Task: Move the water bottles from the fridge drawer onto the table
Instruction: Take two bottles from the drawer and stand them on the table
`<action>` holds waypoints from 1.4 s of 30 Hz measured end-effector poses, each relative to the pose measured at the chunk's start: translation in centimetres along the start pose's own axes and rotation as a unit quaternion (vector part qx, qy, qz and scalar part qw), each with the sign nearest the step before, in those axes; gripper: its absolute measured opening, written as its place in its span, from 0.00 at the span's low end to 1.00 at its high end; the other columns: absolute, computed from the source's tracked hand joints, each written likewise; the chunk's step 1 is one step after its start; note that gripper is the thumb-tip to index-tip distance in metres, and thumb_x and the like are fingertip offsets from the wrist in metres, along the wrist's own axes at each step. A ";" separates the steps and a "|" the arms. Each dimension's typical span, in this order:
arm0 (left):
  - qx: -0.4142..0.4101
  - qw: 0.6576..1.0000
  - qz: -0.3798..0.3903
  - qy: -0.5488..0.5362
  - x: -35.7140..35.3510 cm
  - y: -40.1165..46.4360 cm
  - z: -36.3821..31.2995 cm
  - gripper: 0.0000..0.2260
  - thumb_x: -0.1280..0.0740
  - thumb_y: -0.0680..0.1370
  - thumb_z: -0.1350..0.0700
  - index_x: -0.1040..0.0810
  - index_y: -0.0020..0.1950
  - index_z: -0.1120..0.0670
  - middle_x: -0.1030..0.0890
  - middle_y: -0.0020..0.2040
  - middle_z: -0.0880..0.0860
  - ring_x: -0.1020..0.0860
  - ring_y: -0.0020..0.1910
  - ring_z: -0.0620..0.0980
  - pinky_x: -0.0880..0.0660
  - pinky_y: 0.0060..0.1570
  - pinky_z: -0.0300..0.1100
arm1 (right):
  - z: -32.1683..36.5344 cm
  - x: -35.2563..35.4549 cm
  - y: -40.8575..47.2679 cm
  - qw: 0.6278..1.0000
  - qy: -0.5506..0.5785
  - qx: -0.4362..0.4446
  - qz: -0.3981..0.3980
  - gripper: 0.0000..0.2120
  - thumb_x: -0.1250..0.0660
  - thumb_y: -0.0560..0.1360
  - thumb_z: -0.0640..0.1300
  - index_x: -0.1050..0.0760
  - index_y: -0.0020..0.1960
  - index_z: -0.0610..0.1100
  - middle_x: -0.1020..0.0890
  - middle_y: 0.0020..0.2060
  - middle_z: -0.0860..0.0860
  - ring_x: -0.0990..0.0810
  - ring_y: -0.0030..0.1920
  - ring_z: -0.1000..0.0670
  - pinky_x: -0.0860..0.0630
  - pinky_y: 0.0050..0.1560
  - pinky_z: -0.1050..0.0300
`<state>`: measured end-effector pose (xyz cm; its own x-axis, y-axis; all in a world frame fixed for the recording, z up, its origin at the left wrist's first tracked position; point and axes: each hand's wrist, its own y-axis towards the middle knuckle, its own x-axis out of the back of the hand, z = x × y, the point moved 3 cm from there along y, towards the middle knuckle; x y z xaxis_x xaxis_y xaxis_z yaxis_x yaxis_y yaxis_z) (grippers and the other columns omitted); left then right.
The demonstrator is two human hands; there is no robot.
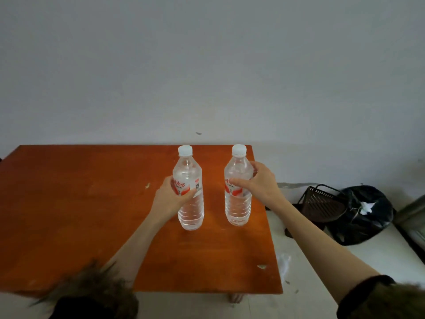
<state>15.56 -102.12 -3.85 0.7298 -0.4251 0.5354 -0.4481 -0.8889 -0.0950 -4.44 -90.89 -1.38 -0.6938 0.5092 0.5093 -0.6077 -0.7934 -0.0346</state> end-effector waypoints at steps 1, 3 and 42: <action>0.006 1.000 0.000 -0.008 0.0 1.7 0.4 0.31 0.27 0.68 0.47 0.34 0.66 0.56 0.24 0.60 0.50 0.26 0.53 0.46 0.28 0.50 0.39 | -0.1 -0.8 1.6 1.000 0.004 -0.004 -0.003 0.31 0.24 0.65 0.51 0.31 0.64 0.47 0.24 0.53 0.53 0.25 0.52 0.53 0.26 0.53 0.58; 0.017 1.000 0.005 -0.017 0.0 5.0 1.3 0.32 0.26 0.68 0.49 0.34 0.66 0.57 0.26 0.56 0.48 0.27 0.51 0.45 0.29 0.47 0.36 | -0.1 -2.5 4.7 1.000 0.002 -0.012 -0.013 0.30 0.24 0.65 0.51 0.31 0.64 0.47 0.25 0.52 0.54 0.26 0.52 0.54 0.27 0.53 0.58; -0.039 0.997 0.045 -0.039 -2.9 34.6 5.6 0.34 0.25 0.68 0.57 0.38 0.69 0.53 0.27 0.64 0.50 0.29 0.58 0.44 0.32 0.58 0.41 | -1.1 -15.4 30.6 0.997 -0.018 -0.022 0.077 0.31 0.33 0.74 0.42 0.45 0.72 0.45 0.31 0.68 0.48 0.30 0.67 0.48 0.36 0.56 0.64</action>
<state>0.80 -132.58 -13.38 0.7220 -0.5165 0.4604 -0.5496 -0.8323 -0.0719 -12.80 -122.63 -11.19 -0.7667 0.3687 0.5256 -0.5113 -0.8458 -0.1524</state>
